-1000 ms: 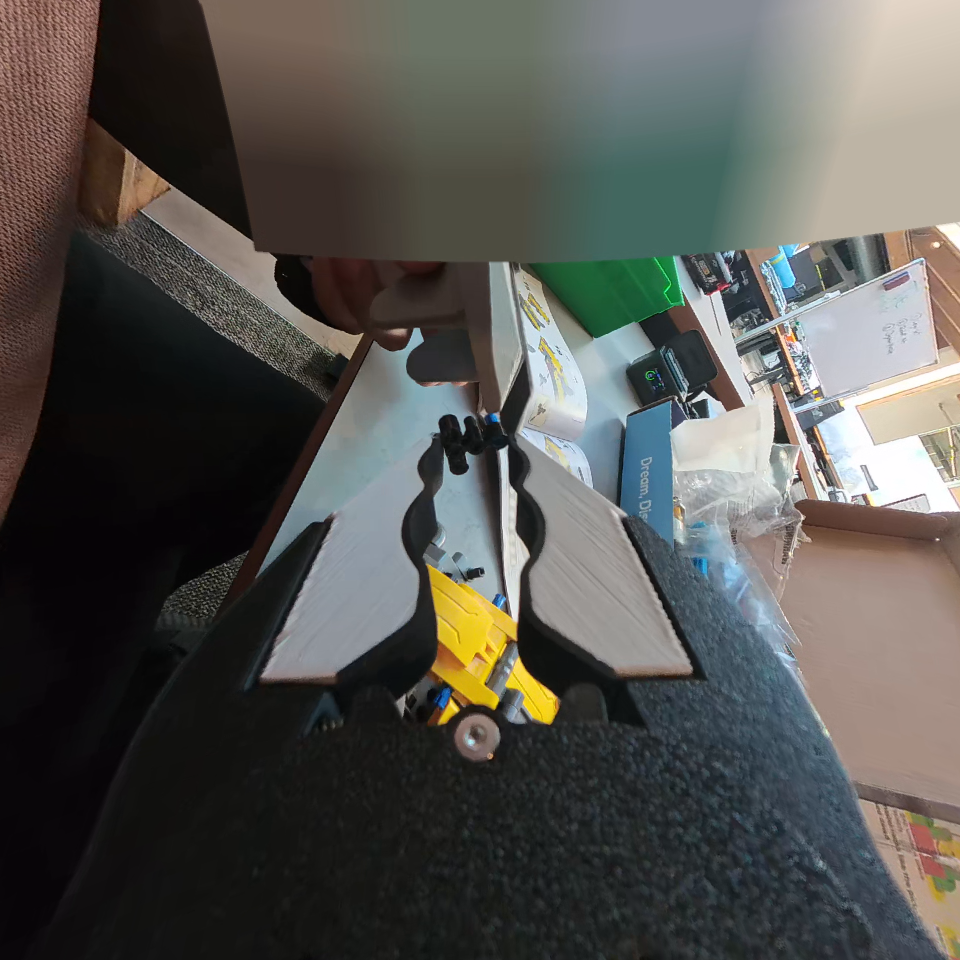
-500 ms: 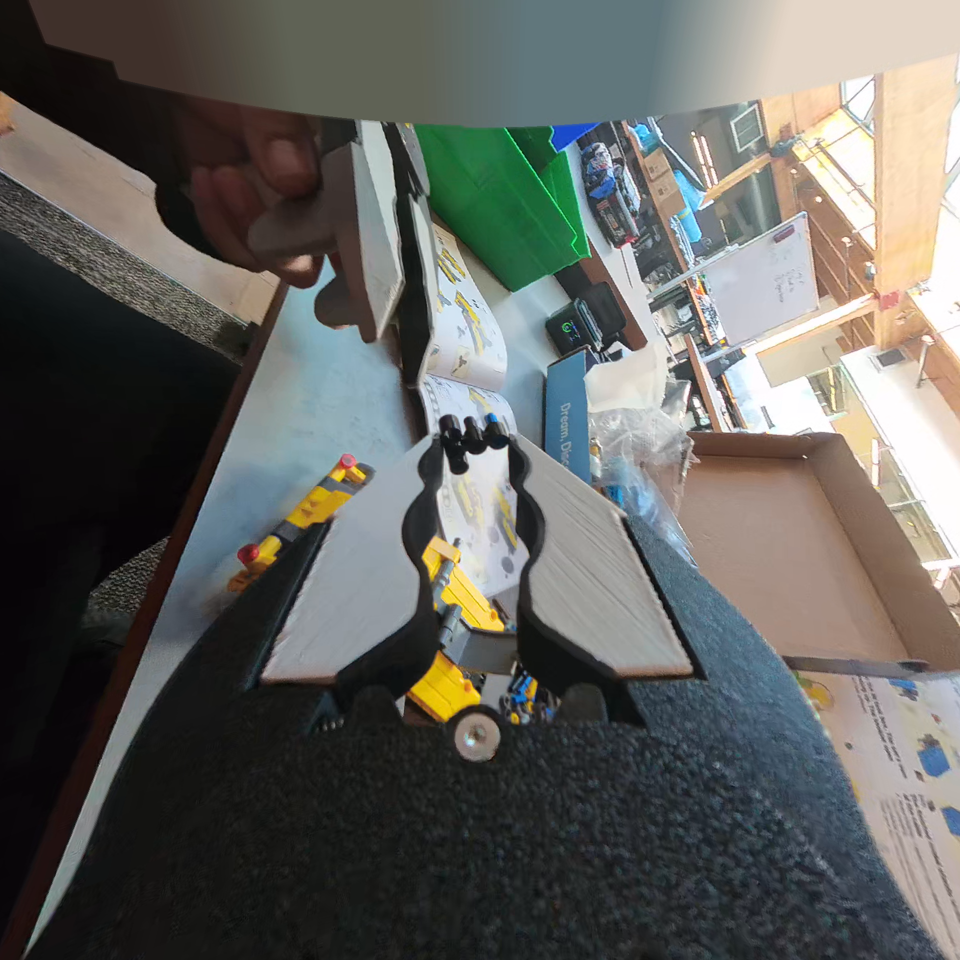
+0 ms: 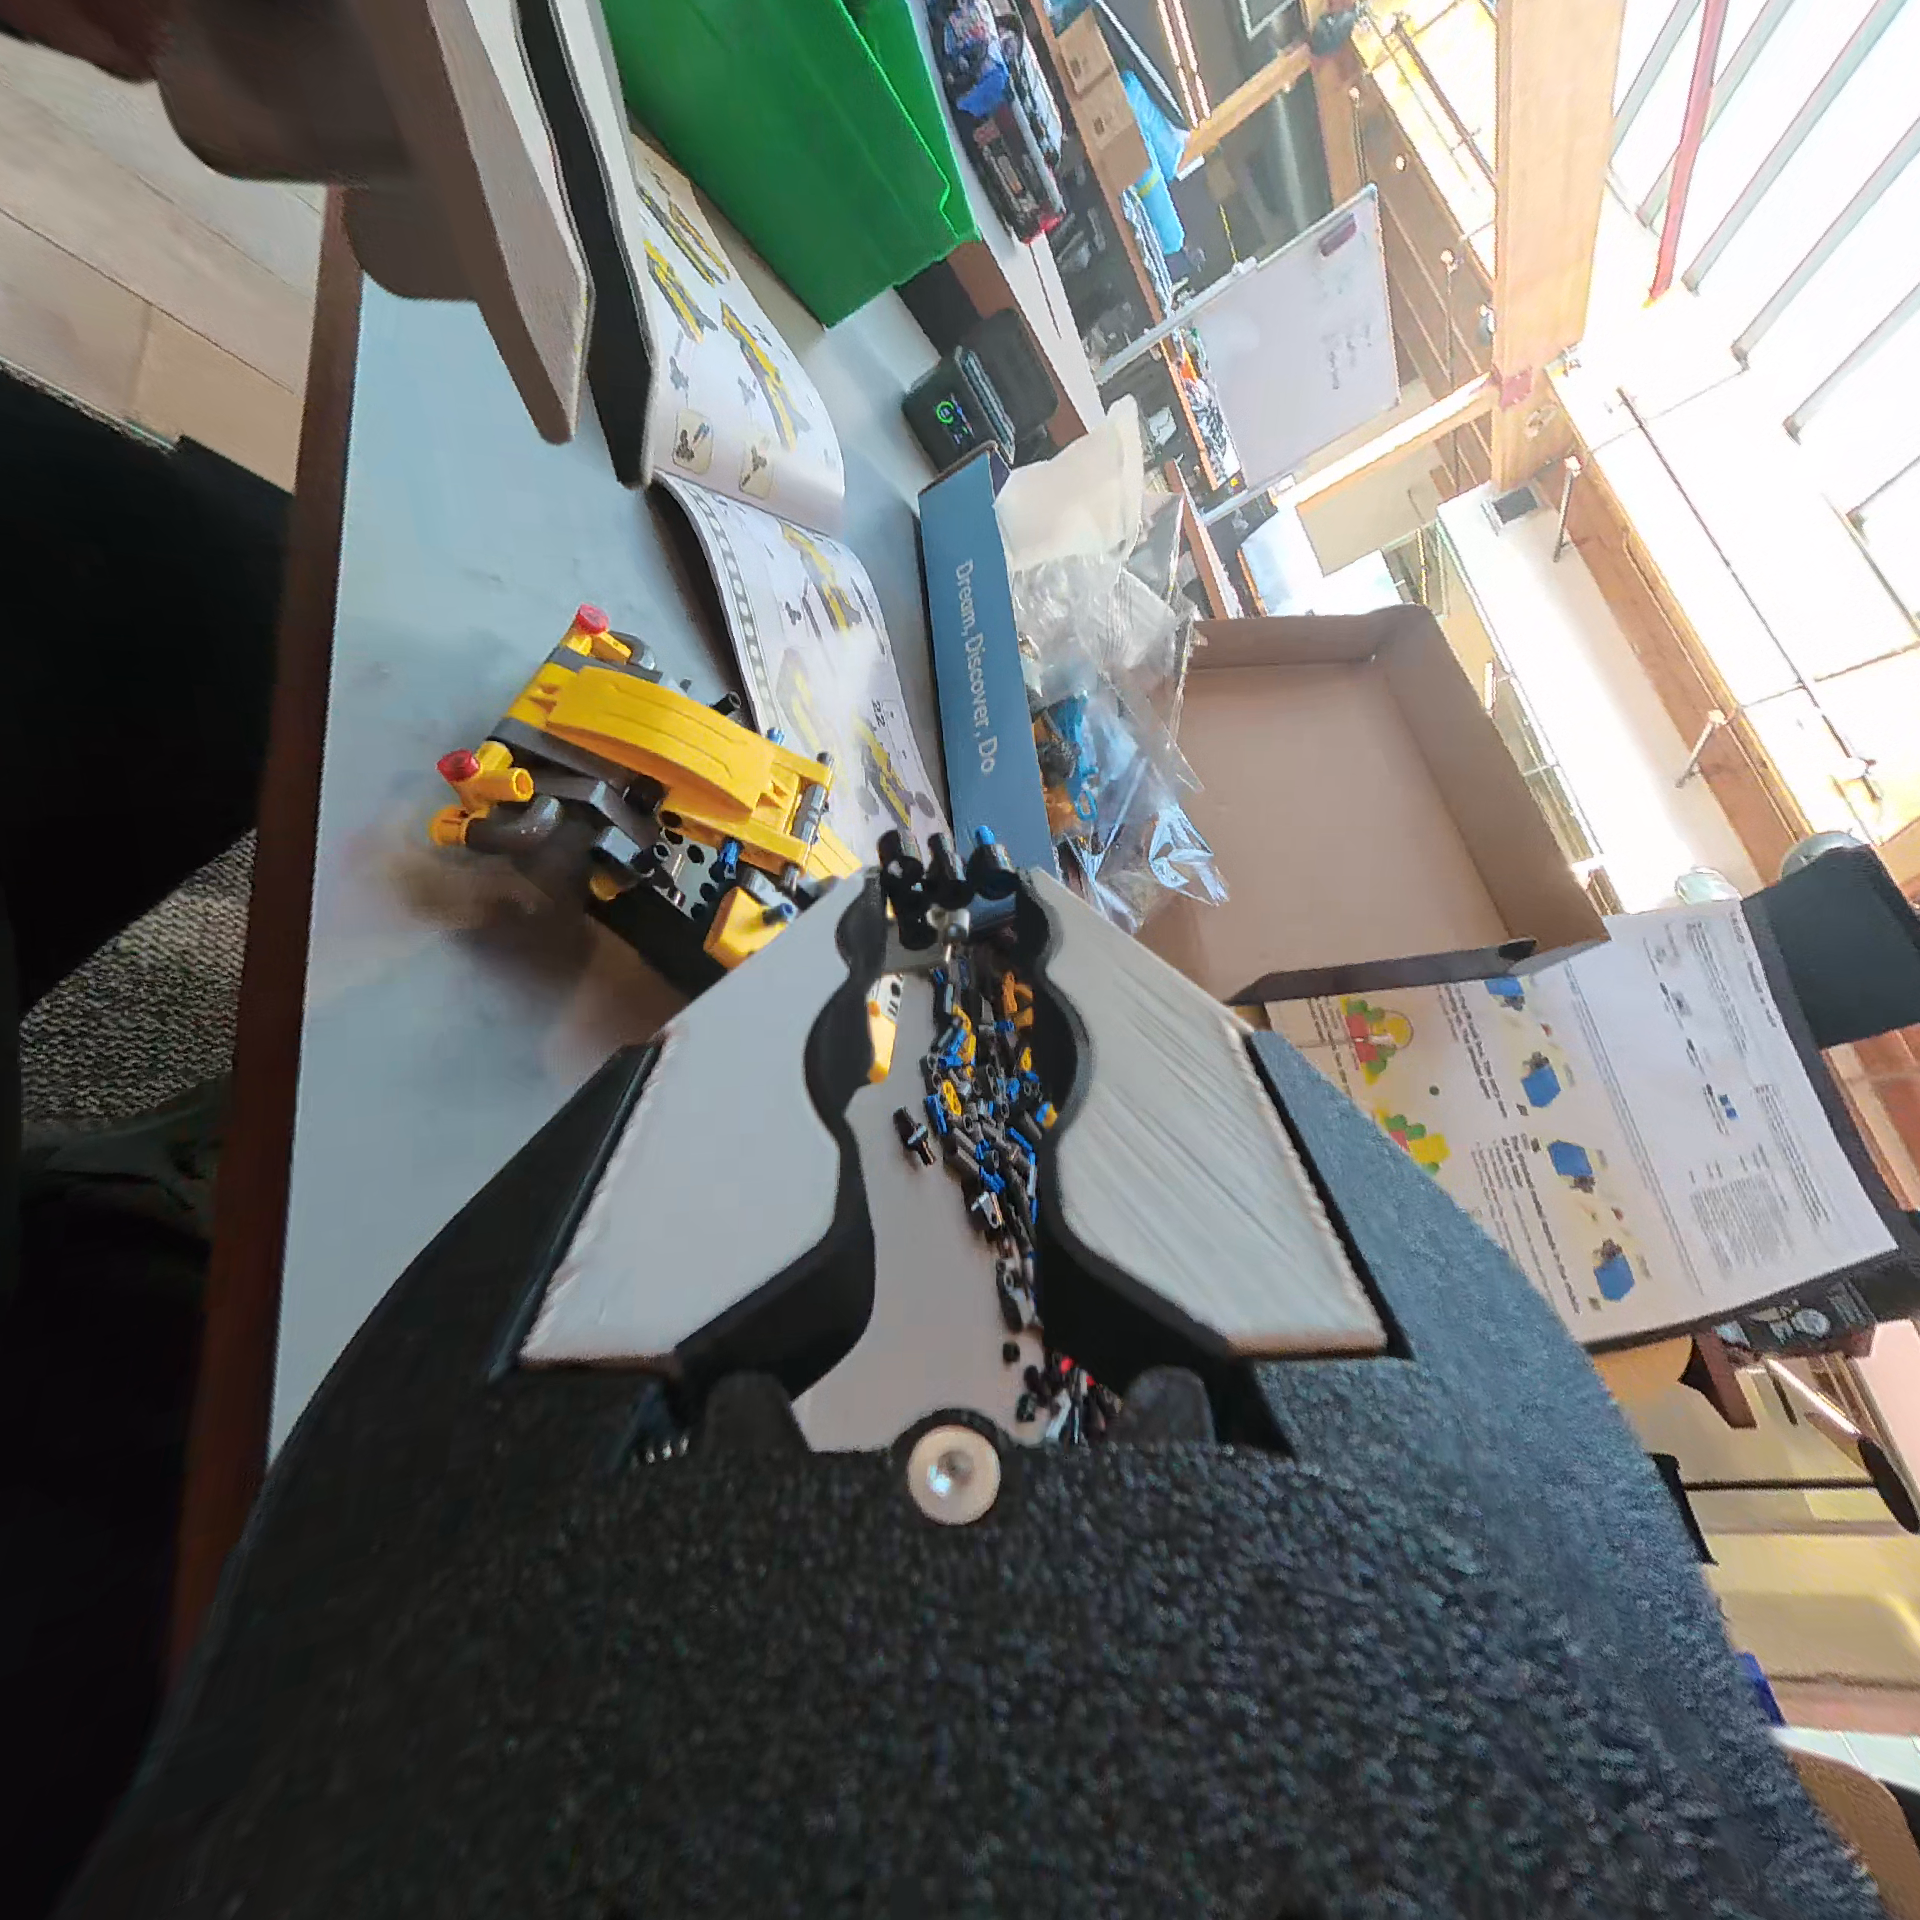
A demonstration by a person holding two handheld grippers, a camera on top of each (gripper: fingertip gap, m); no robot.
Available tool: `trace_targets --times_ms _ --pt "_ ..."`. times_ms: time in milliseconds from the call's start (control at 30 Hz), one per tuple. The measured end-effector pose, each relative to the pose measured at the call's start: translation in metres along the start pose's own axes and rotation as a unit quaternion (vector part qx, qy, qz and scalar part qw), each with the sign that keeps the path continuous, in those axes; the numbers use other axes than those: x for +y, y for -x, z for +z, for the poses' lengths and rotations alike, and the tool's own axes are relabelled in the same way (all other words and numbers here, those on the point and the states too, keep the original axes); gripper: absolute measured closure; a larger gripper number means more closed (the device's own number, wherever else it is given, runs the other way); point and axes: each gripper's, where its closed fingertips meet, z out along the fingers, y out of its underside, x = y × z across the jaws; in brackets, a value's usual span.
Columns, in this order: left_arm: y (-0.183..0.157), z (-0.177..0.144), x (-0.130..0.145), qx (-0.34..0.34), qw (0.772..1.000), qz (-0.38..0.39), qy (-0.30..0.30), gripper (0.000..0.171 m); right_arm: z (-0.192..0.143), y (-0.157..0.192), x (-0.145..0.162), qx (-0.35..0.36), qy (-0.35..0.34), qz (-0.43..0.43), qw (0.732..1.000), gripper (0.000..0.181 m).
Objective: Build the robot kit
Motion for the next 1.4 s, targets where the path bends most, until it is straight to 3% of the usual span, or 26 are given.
trace_targets --times_ms 133,400,600,767,1100,1200,1400 --pt "0.008 -0.001 0.005 -0.05 0.999 -0.004 0.019 0.146 -0.006 0.002 0.01 0.01 0.011 -0.001 1.0 0.161" --pt "0.01 0.002 0.011 -0.072 0.996 -0.017 0.04 0.144 -0.005 0.001 0.018 0.009 0.003 0.017 1.0 0.161" --pt "0.012 0.009 0.009 -0.077 0.995 -0.03 0.054 0.143 0.001 -0.001 0.024 -0.022 -0.015 0.116 0.993 0.161" --pt "0.003 0.021 -0.005 -0.057 0.997 -0.016 0.056 0.143 -0.001 -0.003 0.022 -0.029 -0.029 0.143 0.989 0.16" --pt "-0.039 0.052 -0.027 0.052 0.997 -0.034 0.039 0.148 -0.003 0.01 0.006 -0.017 -0.024 0.052 0.998 0.161" --pt "-0.046 0.059 -0.022 0.057 0.996 -0.029 0.054 0.149 -0.001 0.016 -0.001 -0.004 -0.02 0.005 1.0 0.161" --pt "-0.047 0.058 -0.007 0.051 0.996 -0.054 0.052 0.147 0.005 0.025 -0.006 -0.012 -0.024 -0.011 1.0 0.161"
